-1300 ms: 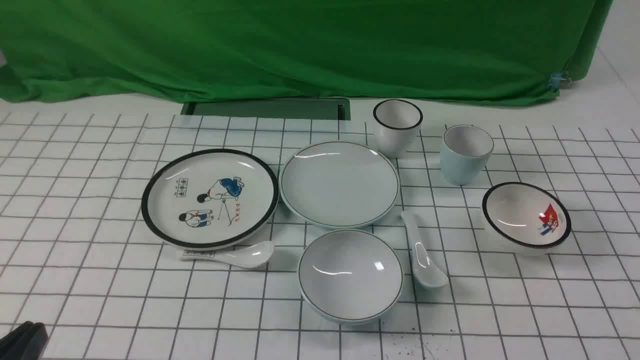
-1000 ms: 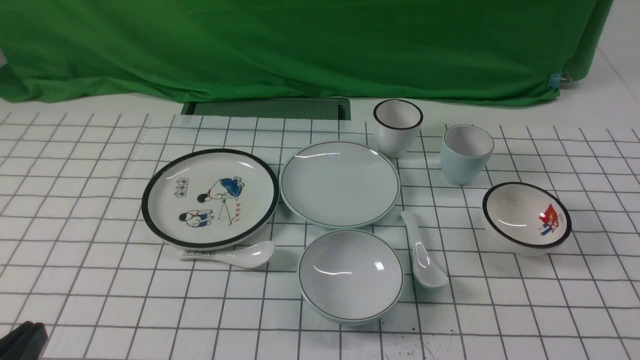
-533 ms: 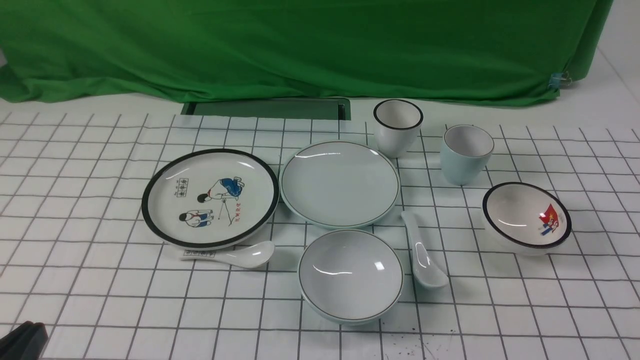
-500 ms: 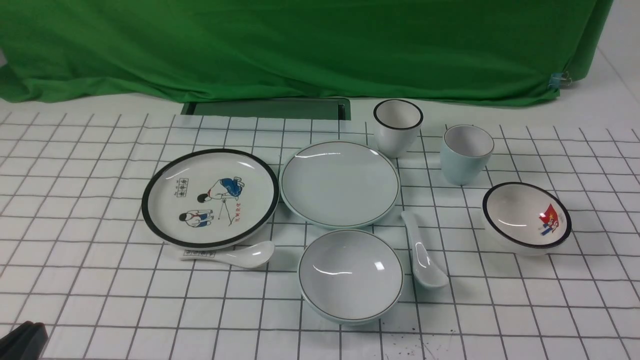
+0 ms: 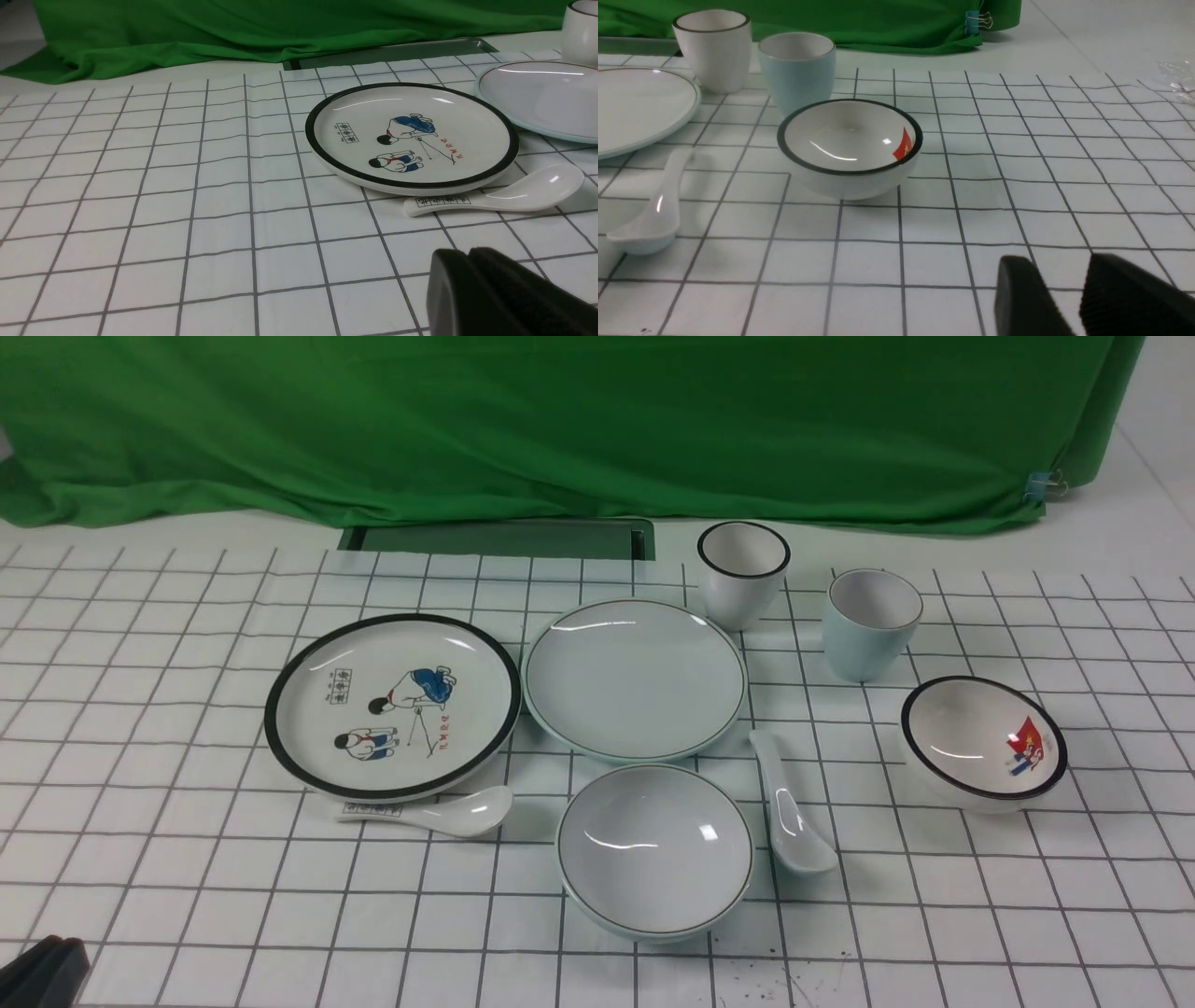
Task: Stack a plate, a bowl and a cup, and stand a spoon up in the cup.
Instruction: Use the left arm to grab a blue rice bowl
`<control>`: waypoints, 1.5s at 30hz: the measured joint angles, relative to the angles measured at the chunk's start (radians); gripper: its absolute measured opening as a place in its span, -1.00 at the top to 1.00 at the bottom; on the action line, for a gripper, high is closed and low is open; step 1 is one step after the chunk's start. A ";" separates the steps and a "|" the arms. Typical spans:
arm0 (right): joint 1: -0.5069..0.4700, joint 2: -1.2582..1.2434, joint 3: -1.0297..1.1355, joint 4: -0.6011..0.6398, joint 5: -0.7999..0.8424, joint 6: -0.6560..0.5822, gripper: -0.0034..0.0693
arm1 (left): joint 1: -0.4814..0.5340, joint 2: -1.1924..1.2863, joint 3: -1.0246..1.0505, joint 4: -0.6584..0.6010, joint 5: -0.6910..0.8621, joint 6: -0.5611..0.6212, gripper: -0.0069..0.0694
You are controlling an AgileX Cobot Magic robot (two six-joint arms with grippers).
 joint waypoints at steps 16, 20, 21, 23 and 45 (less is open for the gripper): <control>0.000 0.000 0.000 -0.002 -0.563 0.224 0.24 | 0.000 0.000 0.000 0.000 -0.555 -0.023 0.89; 0.000 0.010 0.000 -0.002 -0.702 0.334 0.31 | 0.000 0.000 0.000 0.001 -0.777 -0.100 0.89; 0.000 0.016 0.000 -0.003 -0.705 0.341 0.36 | 0.000 0.000 0.000 0.001 -0.825 -0.120 0.89; 0.000 0.041 -0.025 -0.009 -0.678 0.324 0.60 | 0.000 0.008 -0.020 0.006 -0.902 -0.199 0.89; 0.219 0.989 -0.540 -0.009 -0.001 -0.007 0.86 | -0.259 1.215 -0.782 0.217 0.071 -0.436 0.89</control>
